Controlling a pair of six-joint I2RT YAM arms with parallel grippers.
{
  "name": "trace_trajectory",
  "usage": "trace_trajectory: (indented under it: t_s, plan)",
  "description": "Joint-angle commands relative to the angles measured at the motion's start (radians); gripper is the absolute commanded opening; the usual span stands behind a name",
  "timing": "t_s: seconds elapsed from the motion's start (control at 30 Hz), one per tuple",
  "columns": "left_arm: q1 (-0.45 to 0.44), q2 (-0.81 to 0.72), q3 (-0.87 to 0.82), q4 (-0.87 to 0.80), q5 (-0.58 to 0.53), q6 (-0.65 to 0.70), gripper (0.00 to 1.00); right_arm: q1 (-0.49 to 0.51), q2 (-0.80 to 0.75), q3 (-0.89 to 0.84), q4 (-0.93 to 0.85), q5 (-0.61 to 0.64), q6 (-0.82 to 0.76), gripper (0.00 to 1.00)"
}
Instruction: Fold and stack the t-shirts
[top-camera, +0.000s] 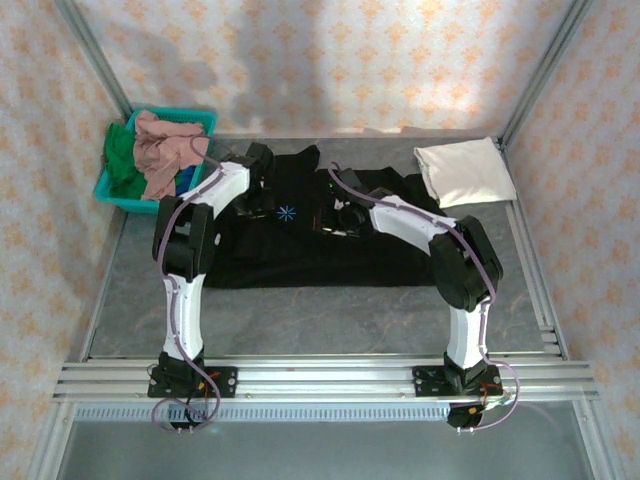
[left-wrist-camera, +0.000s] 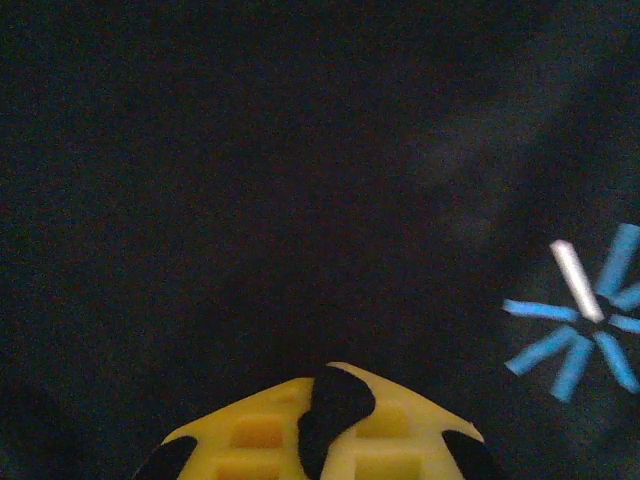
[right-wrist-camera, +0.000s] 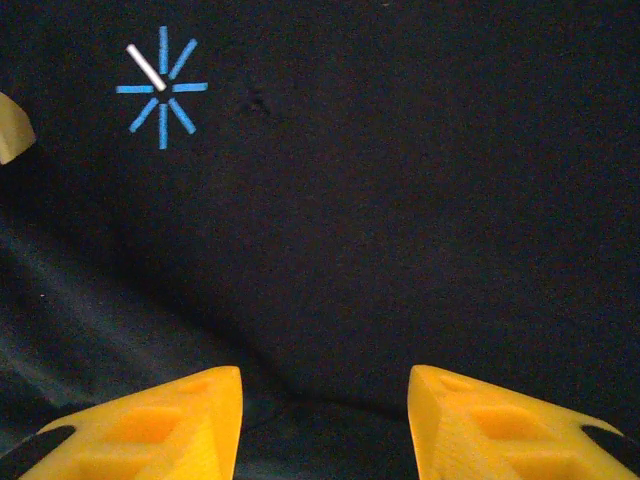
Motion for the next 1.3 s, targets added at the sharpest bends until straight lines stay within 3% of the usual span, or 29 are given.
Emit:
trace_trajectory:
  t_s: [0.0,0.13,0.27,0.37,0.47,0.53,0.67,0.8,0.9,1.07,1.17,1.27]
  plan:
    - [0.008,-0.164,-0.045,0.023,0.096,0.034,0.00,-0.007,-0.025,0.031,0.016,0.043,-0.017,0.47]
    - [0.007,-0.420,-0.349,0.245,0.150,0.040,0.00,0.001,-0.040,-0.017,0.081,-0.010,-0.005,0.46]
    - [-0.036,-0.584,-0.703,0.472,0.222,0.031,0.01,0.053,-0.034,-0.044,0.134,0.017,-0.008,0.28]
    - [-0.108,-0.717,-0.892,0.548,0.163,0.013,0.08,0.047,-0.029,-0.047,0.125,0.053,0.026,0.26]
    - [-0.111,-0.839,-1.002,0.577,0.122,-0.034,0.22,0.049,0.003,-0.014,0.113,0.027,0.034,0.26]
    - [-0.112,-0.908,-1.041,0.579,0.096,-0.046,0.33,0.056,0.035,0.028,0.092,0.005,0.032,0.27]
    - [-0.111,-0.983,-1.063,0.548,0.088,-0.052,0.35,0.087,0.087,0.102,0.060,-0.041,-0.003,0.30]
    - [-0.104,-1.002,-1.074,0.508,0.015,-0.092,0.34,0.146,0.111,0.154,0.010,-0.006,-0.048,0.34]
    - [-0.067,-0.977,-1.060,0.462,-0.020,-0.141,0.36,0.179,0.117,0.152,0.011,0.005,-0.066,0.36]
    - [-0.031,-0.860,-1.008,0.441,0.071,-0.150,0.40,0.217,0.153,0.173,-0.023,0.003,-0.099,0.41]
    - [-0.030,-0.840,-1.026,0.479,0.108,-0.159,0.40,0.228,0.178,0.186,-0.062,0.031,-0.122,0.46]
    - [-0.028,-0.825,-1.034,0.456,0.069,-0.164,0.34,0.228,0.219,0.241,-0.143,0.069,-0.173,0.48]
